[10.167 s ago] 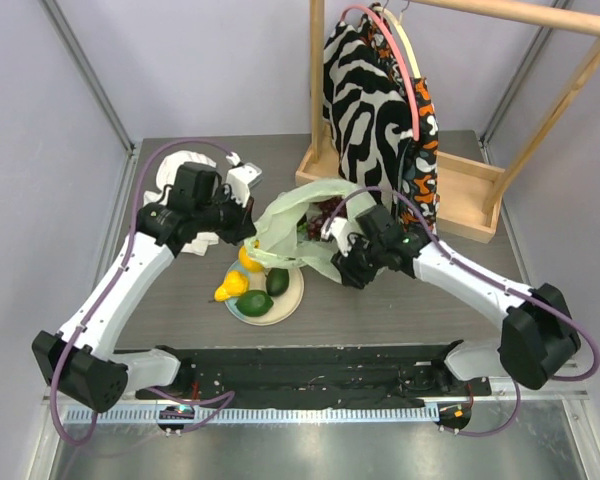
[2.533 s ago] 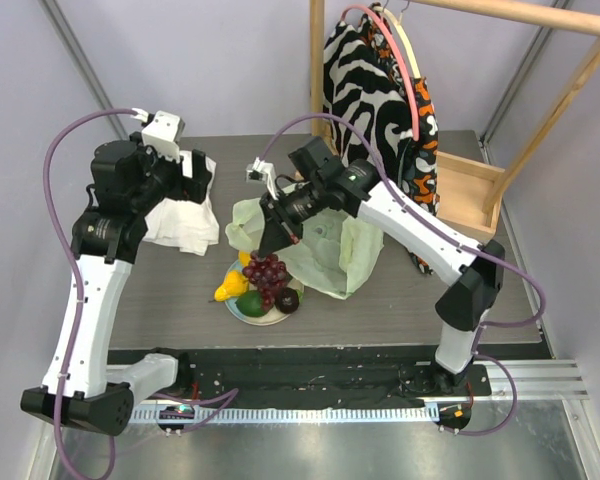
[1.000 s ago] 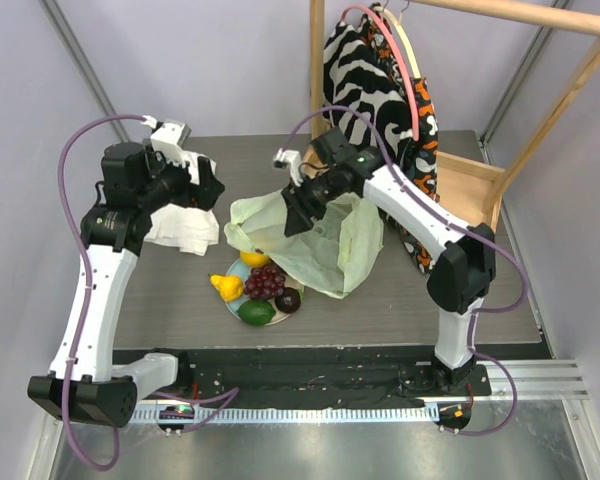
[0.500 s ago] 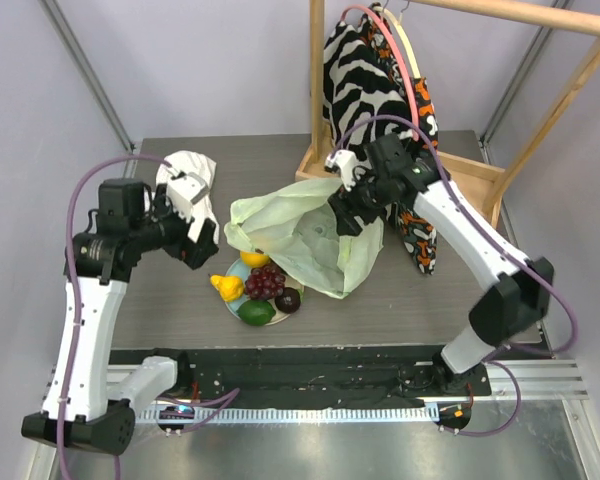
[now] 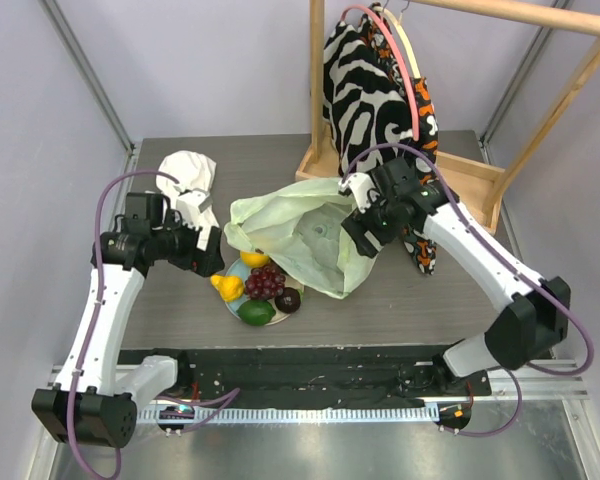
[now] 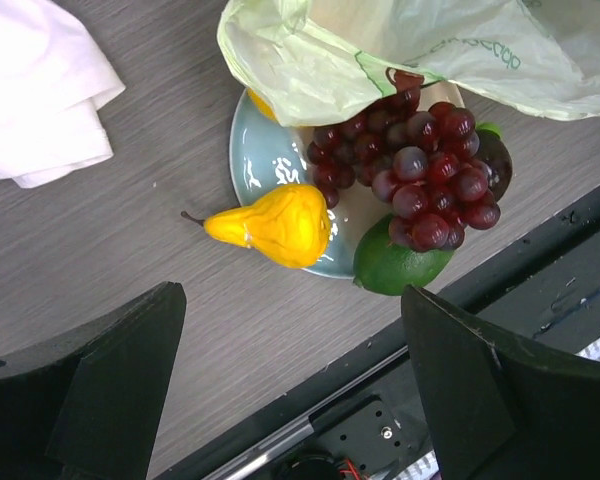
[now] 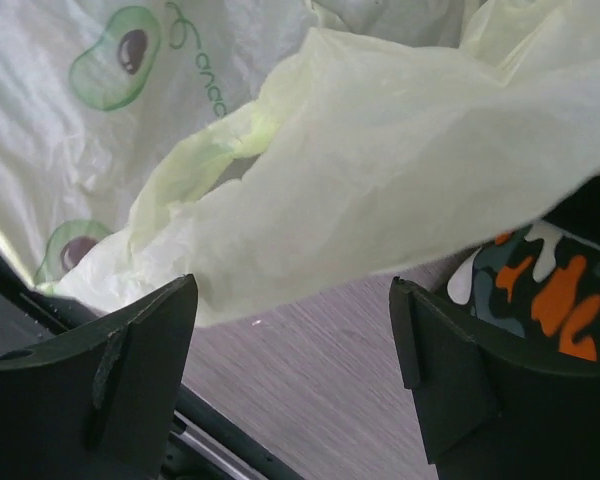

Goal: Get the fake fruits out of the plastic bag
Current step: Adjust the plastic bag at the center of the board.

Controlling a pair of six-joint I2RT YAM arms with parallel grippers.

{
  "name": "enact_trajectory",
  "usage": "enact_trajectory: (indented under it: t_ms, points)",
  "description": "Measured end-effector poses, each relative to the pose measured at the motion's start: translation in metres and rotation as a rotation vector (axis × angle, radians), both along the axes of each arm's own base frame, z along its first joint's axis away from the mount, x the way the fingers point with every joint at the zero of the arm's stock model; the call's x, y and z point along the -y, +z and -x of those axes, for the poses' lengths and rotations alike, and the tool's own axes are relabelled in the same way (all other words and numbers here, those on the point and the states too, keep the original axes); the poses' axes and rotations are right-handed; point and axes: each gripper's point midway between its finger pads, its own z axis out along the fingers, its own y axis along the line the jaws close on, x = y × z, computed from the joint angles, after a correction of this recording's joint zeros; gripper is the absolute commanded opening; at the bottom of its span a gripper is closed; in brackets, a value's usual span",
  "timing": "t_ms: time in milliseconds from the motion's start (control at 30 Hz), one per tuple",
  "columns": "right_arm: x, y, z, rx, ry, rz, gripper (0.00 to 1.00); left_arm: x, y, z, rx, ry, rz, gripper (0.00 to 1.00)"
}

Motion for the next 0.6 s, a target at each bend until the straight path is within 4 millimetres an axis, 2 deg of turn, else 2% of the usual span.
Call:
enact_trajectory:
  t_ms: [67, 100, 167, 200, 300, 400, 433, 500, 533, 600]
  points:
    - [-0.001, -0.017, -0.008, -0.033, -0.019, 0.03, 0.65, 0.0, 0.001, -0.001, 0.003, 0.014, 0.01, 0.93]
    - [-0.002, -0.025, -0.012, -0.051, -0.024, 0.041, 0.48, 0.001, 0.003, -0.003, 0.009, 0.022, 0.016, 0.93]
    - [-0.008, -0.04, -0.021, -0.097, -0.021, 0.06, 0.36, 0.0, 0.005, -0.004, 0.019, 0.034, 0.023, 0.93]
    - [-0.016, -0.045, -0.032, -0.113, -0.017, 0.054, 0.29, 0.0, 0.006, -0.005, 0.025, 0.039, 0.026, 0.93]
    - [-0.056, -0.049, -0.081, -0.114, 0.003, 0.014, 0.22, -0.001, 0.01, -0.008, 0.038, 0.061, 0.038, 0.93]
    - [-0.116, -0.028, -0.137, -0.007, 0.055, -0.094, 0.2, -0.003, 0.011, -0.01, 0.042, 0.08, 0.046, 0.93]
    - [-0.135, -0.016, -0.147, 0.026, 0.075, -0.136, 0.21, -0.004, 0.012, -0.011, 0.042, 0.088, 0.051, 0.93]
    - [-0.164, 0.013, -0.16, 0.093, 0.105, -0.222, 0.42, -0.004, 0.012, -0.012, 0.044, 0.095, 0.057, 0.92]
    - [-0.178, 0.035, -0.165, 0.14, 0.119, -0.274, 0.51, -0.004, 0.013, -0.012, 0.045, 0.099, 0.061, 0.92]
    - [-0.192, 0.063, -0.165, 0.196, 0.13, -0.337, 0.8, -0.004, 0.014, -0.013, 0.046, 0.104, 0.07, 0.92]
